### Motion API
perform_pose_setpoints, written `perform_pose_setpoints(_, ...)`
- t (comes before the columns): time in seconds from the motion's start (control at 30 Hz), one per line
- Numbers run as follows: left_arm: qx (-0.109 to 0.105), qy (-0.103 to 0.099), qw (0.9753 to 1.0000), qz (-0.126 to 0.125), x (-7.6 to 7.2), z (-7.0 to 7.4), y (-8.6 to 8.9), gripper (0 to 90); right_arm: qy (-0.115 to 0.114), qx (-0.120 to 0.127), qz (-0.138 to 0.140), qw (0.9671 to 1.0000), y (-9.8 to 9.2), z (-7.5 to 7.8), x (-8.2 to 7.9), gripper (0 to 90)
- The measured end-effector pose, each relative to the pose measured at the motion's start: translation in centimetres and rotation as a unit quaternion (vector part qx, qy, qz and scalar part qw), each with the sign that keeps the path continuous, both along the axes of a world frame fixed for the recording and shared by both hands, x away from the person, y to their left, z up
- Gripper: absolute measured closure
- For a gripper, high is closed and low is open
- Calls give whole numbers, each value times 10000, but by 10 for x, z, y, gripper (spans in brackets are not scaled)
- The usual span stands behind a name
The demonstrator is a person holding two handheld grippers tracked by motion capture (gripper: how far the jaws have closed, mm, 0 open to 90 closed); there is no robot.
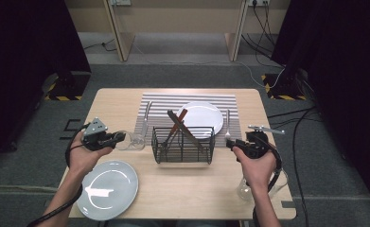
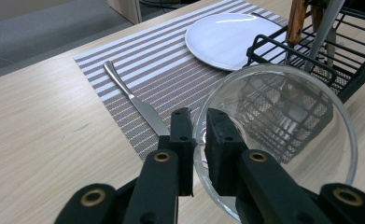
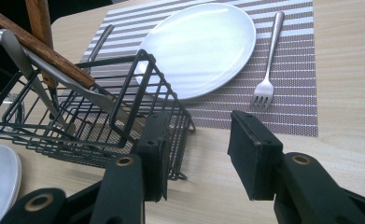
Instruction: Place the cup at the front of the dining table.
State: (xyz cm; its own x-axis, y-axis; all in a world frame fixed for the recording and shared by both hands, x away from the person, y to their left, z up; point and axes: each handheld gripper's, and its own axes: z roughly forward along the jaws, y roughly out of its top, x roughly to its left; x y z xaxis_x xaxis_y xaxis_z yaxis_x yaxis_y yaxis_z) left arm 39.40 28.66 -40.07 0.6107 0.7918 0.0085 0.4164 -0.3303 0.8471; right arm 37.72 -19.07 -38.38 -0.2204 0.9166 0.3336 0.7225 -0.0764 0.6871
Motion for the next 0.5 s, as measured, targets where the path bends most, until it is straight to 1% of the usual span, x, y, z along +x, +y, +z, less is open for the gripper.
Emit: perform_pose_setpoints(0.5, -9, -25, 10000, 18, 6, -1, -2, 811, 19, 12, -1, 10000, 1, -1, 0, 583)
